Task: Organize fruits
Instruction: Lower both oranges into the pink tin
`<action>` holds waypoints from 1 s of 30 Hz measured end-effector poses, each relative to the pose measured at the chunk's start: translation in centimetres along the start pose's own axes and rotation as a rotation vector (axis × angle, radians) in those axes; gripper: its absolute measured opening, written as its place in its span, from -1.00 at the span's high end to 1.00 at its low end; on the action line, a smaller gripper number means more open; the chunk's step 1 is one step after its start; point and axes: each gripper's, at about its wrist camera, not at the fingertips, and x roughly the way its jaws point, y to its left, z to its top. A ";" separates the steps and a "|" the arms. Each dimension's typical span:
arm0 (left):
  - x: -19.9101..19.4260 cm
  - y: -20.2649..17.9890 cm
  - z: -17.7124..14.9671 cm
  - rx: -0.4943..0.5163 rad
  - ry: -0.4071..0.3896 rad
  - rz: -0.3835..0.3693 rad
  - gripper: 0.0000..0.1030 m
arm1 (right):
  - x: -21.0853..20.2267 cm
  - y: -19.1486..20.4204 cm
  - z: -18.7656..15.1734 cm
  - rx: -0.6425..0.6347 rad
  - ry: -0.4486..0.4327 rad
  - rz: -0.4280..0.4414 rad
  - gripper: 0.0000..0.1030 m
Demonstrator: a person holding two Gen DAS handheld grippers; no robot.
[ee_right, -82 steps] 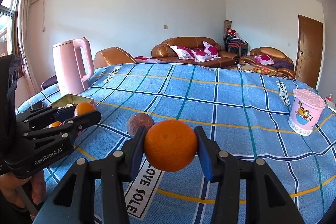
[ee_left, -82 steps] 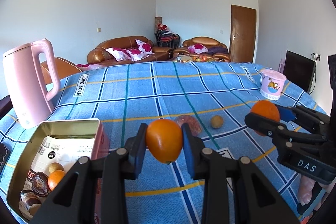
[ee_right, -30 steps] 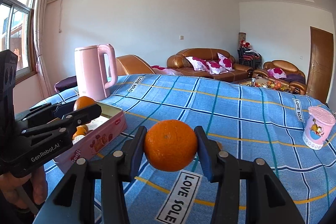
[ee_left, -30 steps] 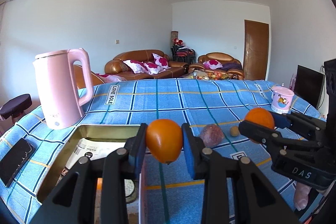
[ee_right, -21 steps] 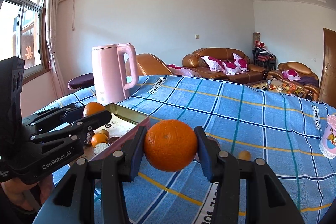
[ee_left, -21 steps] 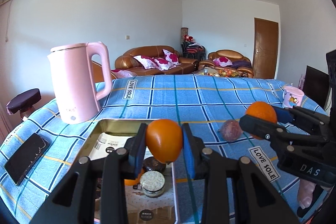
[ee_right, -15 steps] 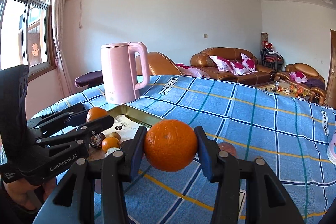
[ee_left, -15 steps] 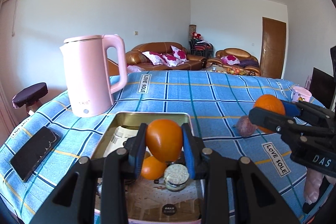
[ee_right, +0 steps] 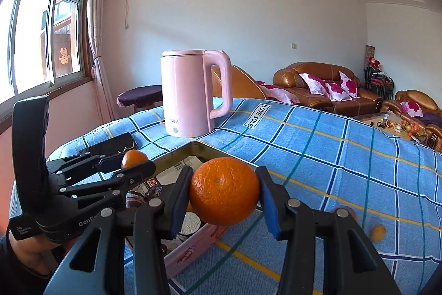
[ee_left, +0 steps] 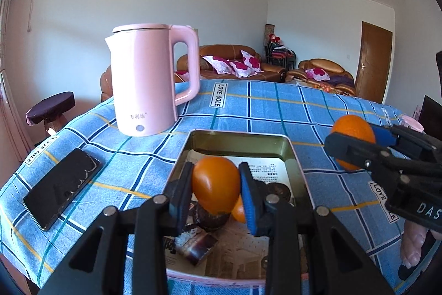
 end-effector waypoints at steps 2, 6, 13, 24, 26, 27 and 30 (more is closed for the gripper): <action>0.2 -0.1 -0.2 0.007 0.006 0.002 0.34 | 0.6 0.1 -0.1 0.003 0.016 0.007 0.06; 0.5 -0.2 -0.6 0.008 0.028 0.000 0.34 | 1.7 0.1 -0.2 0.013 0.044 0.012 0.06; 0.5 -0.5 -0.9 0.017 0.041 -0.004 0.34 | 3.1 0.3 -0.4 0.015 0.073 0.011 0.06; 1.7 0.0 -1.1 -0.022 0.075 0.052 0.34 | 5.4 0.6 -0.4 0.017 0.110 0.009 0.06; 2.0 0.1 -1.2 -0.032 0.080 0.070 0.34 | 5.8 0.5 -0.5 0.025 0.117 0.003 0.06; 2.1 0.1 -1.3 -0.036 0.082 0.080 0.34 | 6.0 0.5 -0.5 0.027 0.120 0.002 0.06; 2.6 0.1 -1.5 -0.041 0.093 0.116 0.34 | 6.4 0.7 -0.6 0.023 0.127 0.002 0.06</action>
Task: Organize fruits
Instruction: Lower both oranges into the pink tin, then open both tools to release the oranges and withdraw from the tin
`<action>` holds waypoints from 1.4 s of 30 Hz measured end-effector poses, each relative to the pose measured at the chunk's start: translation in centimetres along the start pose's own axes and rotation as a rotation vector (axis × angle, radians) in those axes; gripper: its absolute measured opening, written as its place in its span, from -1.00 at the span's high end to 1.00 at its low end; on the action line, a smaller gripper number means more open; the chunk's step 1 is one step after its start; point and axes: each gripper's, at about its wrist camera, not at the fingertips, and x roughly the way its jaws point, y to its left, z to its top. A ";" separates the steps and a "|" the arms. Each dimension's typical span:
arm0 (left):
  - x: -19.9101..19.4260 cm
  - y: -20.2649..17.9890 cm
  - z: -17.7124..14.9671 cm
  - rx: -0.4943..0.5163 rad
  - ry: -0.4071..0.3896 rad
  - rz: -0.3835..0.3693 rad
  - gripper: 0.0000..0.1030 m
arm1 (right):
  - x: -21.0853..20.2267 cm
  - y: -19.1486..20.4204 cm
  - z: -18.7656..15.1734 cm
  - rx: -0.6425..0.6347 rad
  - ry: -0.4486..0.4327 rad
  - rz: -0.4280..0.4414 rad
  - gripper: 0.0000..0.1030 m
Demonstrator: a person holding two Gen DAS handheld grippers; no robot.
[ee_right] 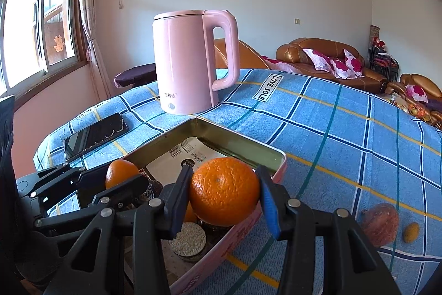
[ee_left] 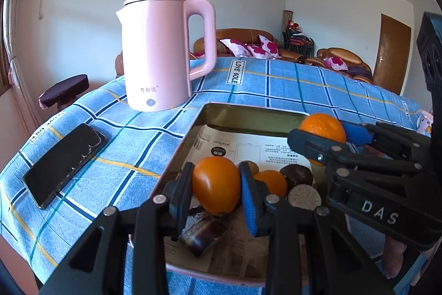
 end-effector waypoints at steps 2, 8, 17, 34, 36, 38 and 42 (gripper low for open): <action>0.4 0.2 0.0 -0.017 0.015 0.013 0.34 | 0.4 0.1 -0.1 0.000 0.007 -0.003 0.05; 0.8 0.4 0.1 -0.032 0.034 0.038 0.34 | 1.3 0.2 -0.1 0.013 0.035 -0.014 0.05; 0.7 0.4 0.1 -0.037 0.035 0.034 0.32 | 1.8 0.1 -0.1 0.022 0.059 -0.013 0.05; -3.3 -2.2 2.3 -0.038 -0.109 -0.050 -0.86 | -4.4 -4.5 -1.2 0.076 -0.012 -0.111 -0.33; -3.6 -3.5 2.7 -0.019 -0.111 -0.075 -0.86 | -5.5 -5.7 -1.8 0.072 -0.006 -0.139 -0.33; -3.8 -5.0 3.1 0.005 -0.111 -0.104 -0.86 | -6.5 -7.3 -2.3 0.072 0.004 -0.187 -0.33; -4.0 -8.7 4.1 0.058 -0.113 -0.158 -0.95 | -8.4 -12.3 -3.2 0.132 0.016 -0.309 -0.33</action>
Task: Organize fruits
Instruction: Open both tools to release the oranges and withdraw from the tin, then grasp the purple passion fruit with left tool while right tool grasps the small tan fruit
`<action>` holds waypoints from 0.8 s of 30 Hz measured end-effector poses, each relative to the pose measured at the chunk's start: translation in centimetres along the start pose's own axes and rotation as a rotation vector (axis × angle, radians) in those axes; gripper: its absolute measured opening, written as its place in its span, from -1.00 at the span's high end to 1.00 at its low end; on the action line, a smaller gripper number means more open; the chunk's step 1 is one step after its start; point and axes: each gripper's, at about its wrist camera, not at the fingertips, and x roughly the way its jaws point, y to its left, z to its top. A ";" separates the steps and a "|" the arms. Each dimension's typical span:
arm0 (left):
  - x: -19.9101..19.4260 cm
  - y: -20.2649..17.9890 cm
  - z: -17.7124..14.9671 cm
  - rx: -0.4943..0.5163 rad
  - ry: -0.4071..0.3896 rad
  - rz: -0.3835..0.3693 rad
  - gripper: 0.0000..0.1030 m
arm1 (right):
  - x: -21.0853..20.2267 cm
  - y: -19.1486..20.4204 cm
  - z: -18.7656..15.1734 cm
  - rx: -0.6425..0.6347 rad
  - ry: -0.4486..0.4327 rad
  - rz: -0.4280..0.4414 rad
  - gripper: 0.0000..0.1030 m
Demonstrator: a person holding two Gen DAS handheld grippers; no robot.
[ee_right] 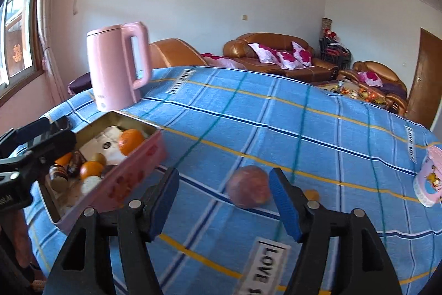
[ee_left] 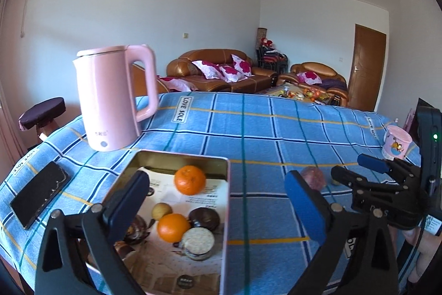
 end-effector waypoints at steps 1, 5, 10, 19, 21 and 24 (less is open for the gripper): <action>0.2 -0.8 0.3 0.012 0.002 -0.011 -0.95 | 0.0 -1.6 -0.1 0.031 0.006 -0.029 -0.33; 2.1 -3.8 1.2 0.047 0.029 -0.040 -0.95 | 0.4 -6.4 -0.2 0.121 0.033 -0.117 -0.33; 5.7 -6.6 1.1 0.072 0.094 -0.040 -0.95 | 2.2 -8.8 -0.4 0.185 0.070 -0.123 -0.33; 9.0 -8.0 0.6 0.089 0.157 -0.047 -0.95 | 6.4 -8.5 -0.9 0.216 0.194 -0.029 -0.04; 9.2 -8.1 0.5 0.094 0.164 -0.053 -0.95 | 7.4 -8.4 -1.1 0.215 0.243 -0.003 0.13; 9.3 -8.6 0.3 0.109 0.163 -0.056 -0.95 | 7.8 -8.4 -1.3 0.222 0.262 0.030 0.39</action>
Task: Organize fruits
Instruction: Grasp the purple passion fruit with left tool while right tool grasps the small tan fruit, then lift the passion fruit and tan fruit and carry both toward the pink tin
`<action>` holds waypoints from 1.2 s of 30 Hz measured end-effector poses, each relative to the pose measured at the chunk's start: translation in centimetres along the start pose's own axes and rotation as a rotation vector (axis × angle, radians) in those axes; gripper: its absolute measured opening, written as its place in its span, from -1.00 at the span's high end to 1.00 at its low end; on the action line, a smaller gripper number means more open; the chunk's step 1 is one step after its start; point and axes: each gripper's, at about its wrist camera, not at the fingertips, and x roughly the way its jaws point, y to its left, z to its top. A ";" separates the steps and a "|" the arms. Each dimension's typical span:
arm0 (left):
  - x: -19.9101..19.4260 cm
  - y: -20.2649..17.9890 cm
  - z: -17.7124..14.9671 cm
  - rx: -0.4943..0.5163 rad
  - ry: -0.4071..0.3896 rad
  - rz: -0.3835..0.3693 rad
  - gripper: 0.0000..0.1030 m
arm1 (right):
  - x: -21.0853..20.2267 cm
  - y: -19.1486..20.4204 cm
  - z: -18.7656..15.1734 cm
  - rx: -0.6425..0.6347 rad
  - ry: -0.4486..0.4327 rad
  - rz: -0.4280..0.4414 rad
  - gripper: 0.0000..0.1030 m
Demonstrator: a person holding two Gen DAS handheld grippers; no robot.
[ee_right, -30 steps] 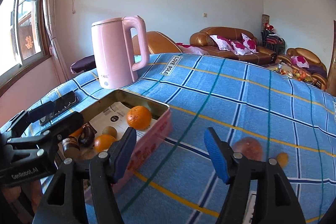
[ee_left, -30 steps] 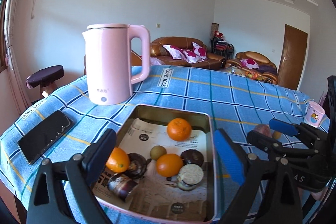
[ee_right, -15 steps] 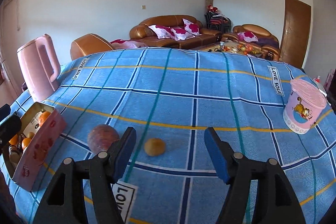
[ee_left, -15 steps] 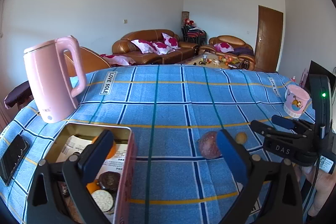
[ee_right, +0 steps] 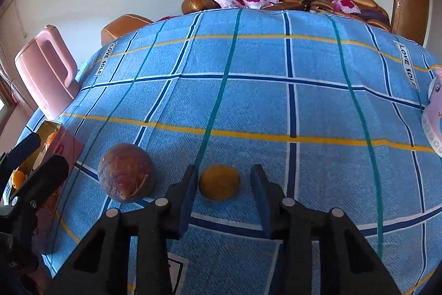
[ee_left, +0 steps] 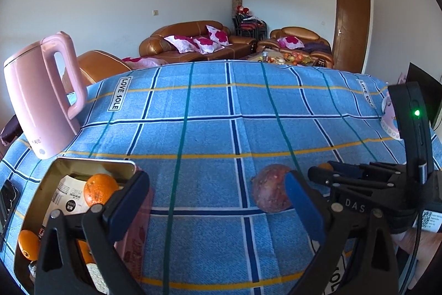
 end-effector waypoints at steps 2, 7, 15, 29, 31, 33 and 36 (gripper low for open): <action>0.4 -0.2 -0.1 0.005 0.010 -0.011 -0.95 | -0.1 0.1 -0.1 0.001 -0.003 0.003 0.40; 1.2 -1.0 -0.5 0.020 0.025 -0.029 -0.95 | -1.7 -0.4 -0.4 0.027 -0.069 -0.033 0.40; 2.4 -1.4 -0.6 -0.006 0.061 -0.073 -0.94 | -3.6 -1.9 -0.9 0.078 -0.136 -0.104 0.40; 5.5 -3.5 -0.4 -0.004 0.193 -0.228 -0.02 | -3.7 -2.2 -0.7 0.092 -0.150 -0.076 0.40; 5.4 -3.3 -0.4 -0.011 0.189 -0.223 -0.02 | -3.7 -2.0 -0.7 0.085 -0.151 -0.061 0.40; 5.3 -3.1 -0.5 -0.026 0.183 -0.227 -0.01 | -3.9 -1.9 -0.8 0.074 -0.166 -0.055 0.40; 4.9 -2.6 -0.4 -0.043 0.157 -0.221 -0.01 | -4.4 -1.3 -0.9 0.046 -0.191 -0.057 0.40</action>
